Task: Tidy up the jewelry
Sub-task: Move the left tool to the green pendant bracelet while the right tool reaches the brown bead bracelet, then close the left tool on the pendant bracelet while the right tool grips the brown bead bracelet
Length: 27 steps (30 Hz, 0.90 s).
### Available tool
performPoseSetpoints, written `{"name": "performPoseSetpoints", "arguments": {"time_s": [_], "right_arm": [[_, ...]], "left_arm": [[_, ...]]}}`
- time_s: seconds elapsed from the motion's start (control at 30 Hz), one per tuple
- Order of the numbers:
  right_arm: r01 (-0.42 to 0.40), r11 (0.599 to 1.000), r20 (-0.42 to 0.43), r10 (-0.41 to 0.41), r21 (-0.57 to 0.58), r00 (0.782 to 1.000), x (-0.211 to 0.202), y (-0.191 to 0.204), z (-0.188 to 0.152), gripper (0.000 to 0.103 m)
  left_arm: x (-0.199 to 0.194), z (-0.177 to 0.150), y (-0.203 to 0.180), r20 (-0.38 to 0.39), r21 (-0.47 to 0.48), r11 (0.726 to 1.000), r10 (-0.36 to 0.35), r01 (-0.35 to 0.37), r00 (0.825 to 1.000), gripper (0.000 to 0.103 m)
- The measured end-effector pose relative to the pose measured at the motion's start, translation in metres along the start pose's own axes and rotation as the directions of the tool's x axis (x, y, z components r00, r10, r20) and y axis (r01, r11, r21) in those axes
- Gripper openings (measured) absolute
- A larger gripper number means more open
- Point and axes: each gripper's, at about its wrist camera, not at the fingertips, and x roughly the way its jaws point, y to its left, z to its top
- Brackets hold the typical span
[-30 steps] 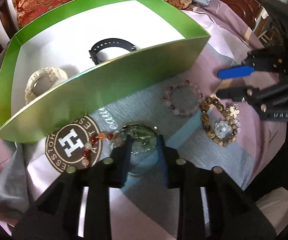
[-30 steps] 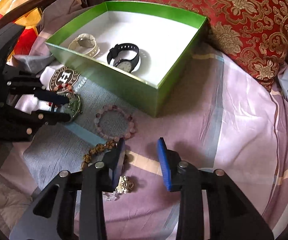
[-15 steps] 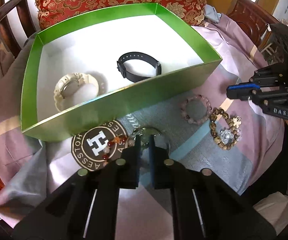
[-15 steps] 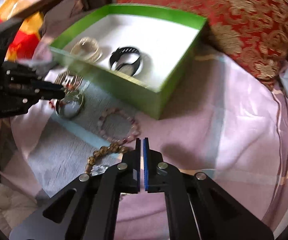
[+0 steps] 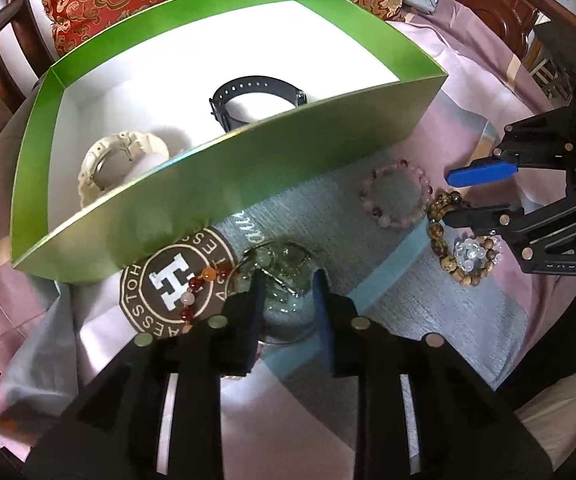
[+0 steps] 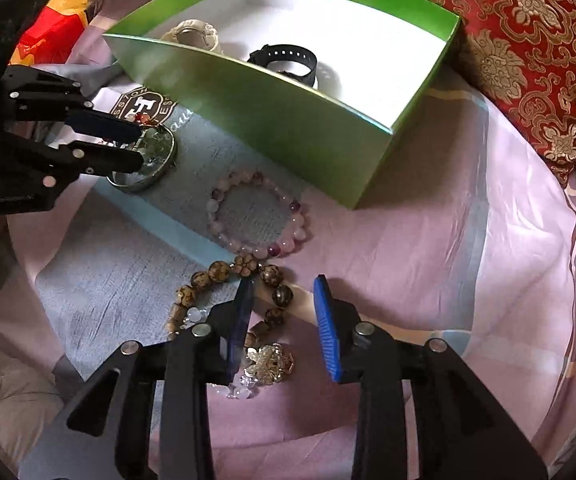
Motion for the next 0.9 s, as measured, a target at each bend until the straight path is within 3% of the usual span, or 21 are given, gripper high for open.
{"name": "performPoseSetpoints", "arguments": {"time_s": [0.07, 0.1, 0.13, 0.17, 0.43, 0.57, 0.67, 0.73, 0.83, 0.9], "right_arm": [[0.006, 1.0, 0.001, -0.006, -0.007, 1.0, 0.001, 0.003, 0.001, 0.033], [0.001, 1.0, 0.003, -0.001, -0.008, 1.0, 0.001, 0.003, 0.001, 0.027], [-0.003, 1.0, 0.006, 0.003, -0.006, 1.0, 0.001, 0.004, 0.003, 0.014], [-0.008, 1.0, 0.01, 0.008, 0.001, 1.0, 0.0, 0.004, 0.005, 0.012], [-0.042, 0.998, 0.091, 0.037, 0.055, 0.995, -0.024, -0.012, 0.006, 0.01], [-0.045, 0.995, 0.116, 0.034, 0.093, 0.993, -0.033, -0.028, 0.005, 0.01], [-0.052, 0.994, 0.127, 0.039, 0.099, 0.991, -0.034, -0.03, 0.004, 0.01], [-0.053, 0.995, 0.121, 0.042, 0.088, 0.992, -0.032, -0.025, 0.007, 0.01], [-0.04, 0.995, 0.094, 0.031, 0.087, 0.995, -0.024, -0.023, 0.008, 0.013], [-0.011, 0.996, 0.075, 0.004, 0.091, 0.997, -0.02, -0.023, 0.008, 0.025]], "left_arm": [[0.001, -0.001, 0.0, -0.003, 0.0, 1.0, 0.004, -0.004, 1.0, 0.018], [0.0, -0.001, 0.001, 0.0, -0.001, 1.0, -0.001, 0.001, 1.0, 0.014], [-0.003, -0.001, 0.002, 0.005, -0.004, 1.0, -0.012, 0.012, 1.0, 0.007], [-0.005, -0.001, 0.003, 0.011, -0.005, 1.0, -0.018, 0.018, 1.0, 0.006], [-0.023, -0.003, 0.013, 0.056, -0.023, 0.999, -0.027, 0.028, 0.998, 0.002], [-0.018, -0.004, 0.015, 0.028, -0.022, 0.999, -0.027, 0.027, 0.999, 0.002], [-0.008, -0.003, 0.001, 0.007, 0.009, 1.0, -0.005, 0.005, 1.0, 0.01], [-0.005, -0.003, -0.004, 0.005, 0.021, 1.0, -0.009, 0.009, 1.0, 0.03], [-0.001, -0.003, -0.01, -0.002, 0.035, 0.999, 0.001, -0.001, 1.0, 0.031], [0.004, -0.002, -0.012, -0.013, 0.032, 0.999, 0.006, -0.006, 1.0, 0.031]]}}
